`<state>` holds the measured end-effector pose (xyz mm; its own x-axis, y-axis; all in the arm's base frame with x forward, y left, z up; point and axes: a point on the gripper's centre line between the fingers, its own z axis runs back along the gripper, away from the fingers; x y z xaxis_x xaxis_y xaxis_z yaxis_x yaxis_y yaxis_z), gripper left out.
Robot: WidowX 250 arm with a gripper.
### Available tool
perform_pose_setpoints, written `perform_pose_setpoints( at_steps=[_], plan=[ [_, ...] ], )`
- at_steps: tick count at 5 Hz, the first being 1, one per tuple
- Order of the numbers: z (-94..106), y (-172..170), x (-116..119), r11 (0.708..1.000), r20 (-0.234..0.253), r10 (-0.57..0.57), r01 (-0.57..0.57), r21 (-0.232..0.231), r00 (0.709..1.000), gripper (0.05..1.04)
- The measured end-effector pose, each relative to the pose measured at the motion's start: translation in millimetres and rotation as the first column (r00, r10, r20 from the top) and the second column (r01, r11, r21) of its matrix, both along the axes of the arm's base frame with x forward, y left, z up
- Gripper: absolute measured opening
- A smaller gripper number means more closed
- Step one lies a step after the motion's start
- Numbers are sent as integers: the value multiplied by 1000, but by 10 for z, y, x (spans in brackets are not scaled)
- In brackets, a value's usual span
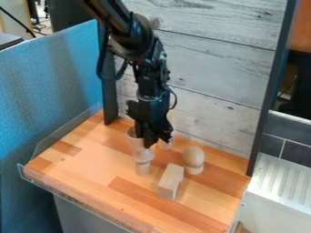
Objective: Put the object on the top of cone
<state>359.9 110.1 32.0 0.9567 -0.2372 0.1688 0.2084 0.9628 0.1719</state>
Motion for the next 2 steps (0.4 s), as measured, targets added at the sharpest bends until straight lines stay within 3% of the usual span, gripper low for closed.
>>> perform_pose_setpoints(
  at_steps=[2],
  plan=[
    [-53, -36, -13, 1000, 8, -12, 12, 19, 1000, 131]
  ],
)
